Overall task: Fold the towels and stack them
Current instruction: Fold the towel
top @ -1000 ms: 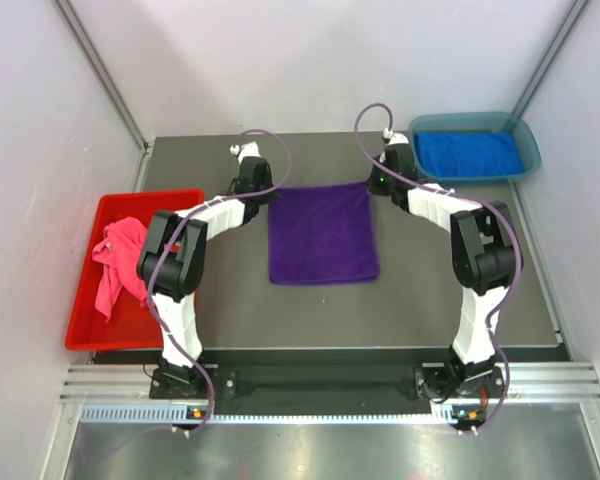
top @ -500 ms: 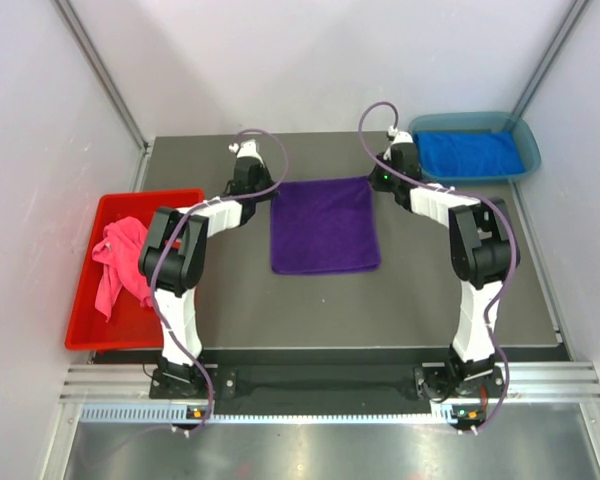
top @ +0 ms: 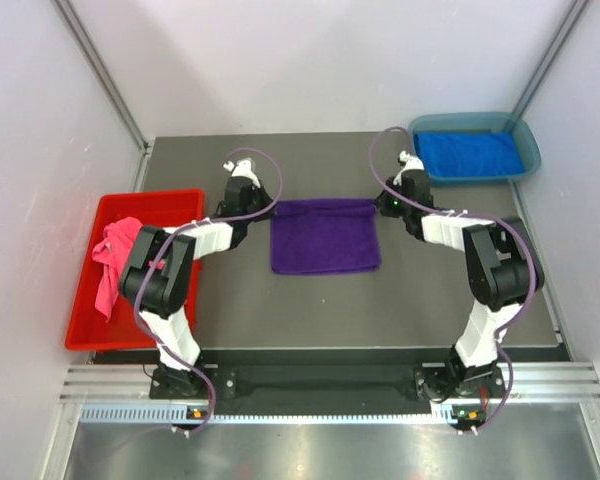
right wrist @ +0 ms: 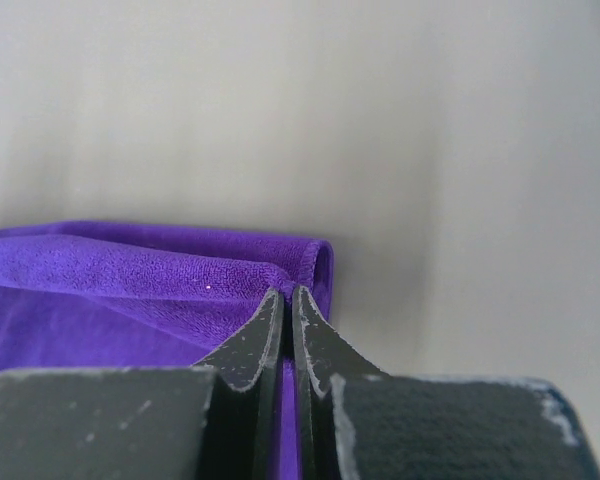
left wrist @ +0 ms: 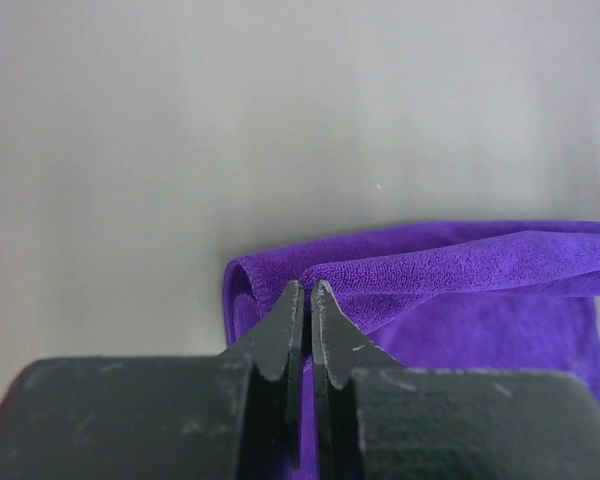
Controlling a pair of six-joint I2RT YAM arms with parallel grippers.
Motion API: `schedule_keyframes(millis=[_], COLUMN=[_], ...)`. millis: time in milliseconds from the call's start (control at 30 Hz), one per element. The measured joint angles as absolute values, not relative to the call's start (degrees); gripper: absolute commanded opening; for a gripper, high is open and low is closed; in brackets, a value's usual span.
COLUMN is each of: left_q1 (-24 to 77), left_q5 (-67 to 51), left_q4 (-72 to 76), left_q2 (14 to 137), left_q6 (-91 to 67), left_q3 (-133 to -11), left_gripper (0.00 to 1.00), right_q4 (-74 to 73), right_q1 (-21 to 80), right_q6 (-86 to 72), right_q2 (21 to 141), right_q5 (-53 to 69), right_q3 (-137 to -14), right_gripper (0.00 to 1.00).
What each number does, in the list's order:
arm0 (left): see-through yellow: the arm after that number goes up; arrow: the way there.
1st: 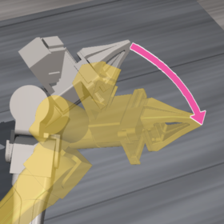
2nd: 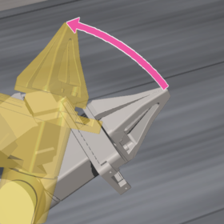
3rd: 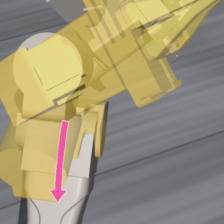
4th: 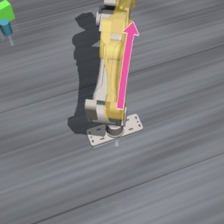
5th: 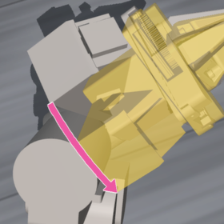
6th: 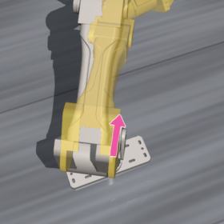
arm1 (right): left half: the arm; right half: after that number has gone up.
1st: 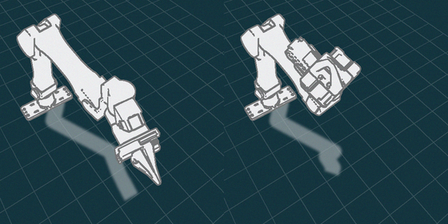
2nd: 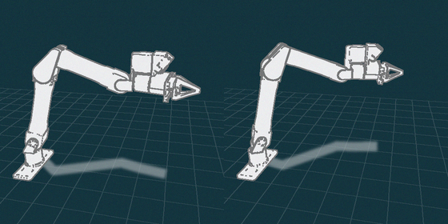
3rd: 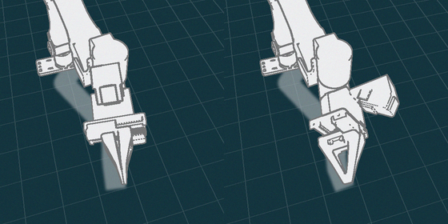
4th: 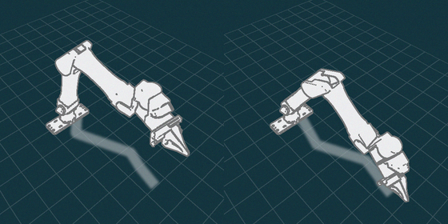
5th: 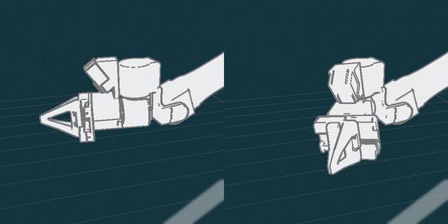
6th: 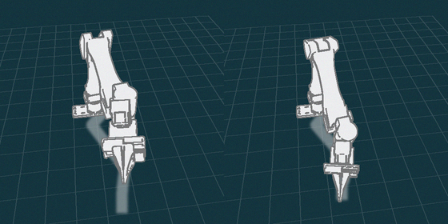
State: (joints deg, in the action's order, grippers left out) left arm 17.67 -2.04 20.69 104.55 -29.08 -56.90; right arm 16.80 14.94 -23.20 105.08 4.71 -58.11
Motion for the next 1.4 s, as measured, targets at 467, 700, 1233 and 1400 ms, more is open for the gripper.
schedule_keyframes(millis=[467, 700, 1233, 1400], left_q1=[19.90, 20.75, 22.13, 22.87], left_q5=[-2.17, -2.07, -1.85, -1.21], left_q4=[22.61, 23.03, 23.16, 22.87], left_q2=[94.17, 88.84, 82.85, 82.35], left_q6=[-30.63, -31.57, -32.42, -32.69], left_q3=[-45.04, -40.10, -34.79, -34.70], left_gripper=[0.00, 0.00, 0.00, 0.00], right_q4=[21.76, 22.90, 24.08, 23.83], right_q1=[16.14, 17.10, 18.37, 18.39], right_q6=[-25.89, -26.85, -27.57, -27.73], right_q2=[93.30, 88.23, 81.01, 79.75], right_q5=[5.30, 5.30, 4.58, 4.34], right_q3=[-43.00, -37.85, -32.25, -30.52], right_gripper=[0.00, 0.00, 0.00, 0.00])
